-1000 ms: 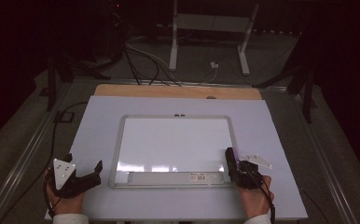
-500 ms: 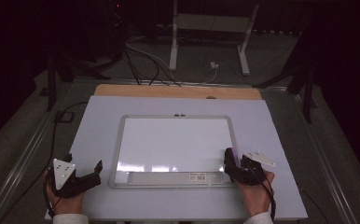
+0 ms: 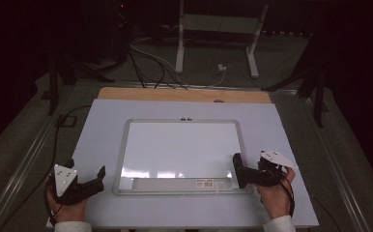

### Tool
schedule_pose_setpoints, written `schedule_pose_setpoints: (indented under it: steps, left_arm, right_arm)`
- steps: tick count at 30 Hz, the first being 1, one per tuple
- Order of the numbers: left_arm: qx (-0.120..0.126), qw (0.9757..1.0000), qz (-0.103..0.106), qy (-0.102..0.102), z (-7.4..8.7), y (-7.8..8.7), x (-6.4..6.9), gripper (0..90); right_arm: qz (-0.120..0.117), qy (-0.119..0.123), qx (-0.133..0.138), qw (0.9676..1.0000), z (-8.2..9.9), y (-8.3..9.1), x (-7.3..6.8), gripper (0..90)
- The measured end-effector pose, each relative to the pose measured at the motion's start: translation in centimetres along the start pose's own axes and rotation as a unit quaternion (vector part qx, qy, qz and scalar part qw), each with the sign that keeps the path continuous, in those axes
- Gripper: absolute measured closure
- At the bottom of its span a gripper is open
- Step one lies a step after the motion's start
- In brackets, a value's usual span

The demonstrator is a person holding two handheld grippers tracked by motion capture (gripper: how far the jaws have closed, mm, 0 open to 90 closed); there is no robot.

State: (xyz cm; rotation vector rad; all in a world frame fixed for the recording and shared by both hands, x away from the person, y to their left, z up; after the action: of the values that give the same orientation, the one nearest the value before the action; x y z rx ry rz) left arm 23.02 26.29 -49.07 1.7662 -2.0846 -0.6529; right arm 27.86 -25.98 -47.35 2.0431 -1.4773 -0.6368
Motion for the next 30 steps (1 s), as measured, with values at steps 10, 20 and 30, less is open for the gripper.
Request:
schedule_pose_setpoints:
  steps: [10,20,30]
  left_arm:
    - [0.010,0.9999,0.007,0.002,-0.3,0.2,0.0,0.4]
    - [0.018,0.9998,0.011,0.002,-0.5,0.3,0.0,0.4]
    - [0.025,0.9996,0.012,0.009,-0.5,0.4,-0.4,0.4]
  right_arm:
    - [0.004,0.023,0.024,0.9994,1.1,1.1,2.3,0.1]
    - [0.003,0.007,0.040,0.9992,2.0,1.8,4.1,0.1]
    - [0.008,0.008,0.047,0.9988,3.0,1.9,5.0,0.1]
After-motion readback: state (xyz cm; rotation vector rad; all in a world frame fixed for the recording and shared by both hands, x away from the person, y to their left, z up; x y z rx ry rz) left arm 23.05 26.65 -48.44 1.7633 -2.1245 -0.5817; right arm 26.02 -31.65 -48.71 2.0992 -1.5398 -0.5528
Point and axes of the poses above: each handheld gripper's, and its own axes: y roughly backward along the jaws, z roughly out of its underside, x roughly to its right, the point moved 2 cm from there along -y, roughly forward along the jaws, and after that the axes turned 12 degrees about -x, right-handed, at the moved point
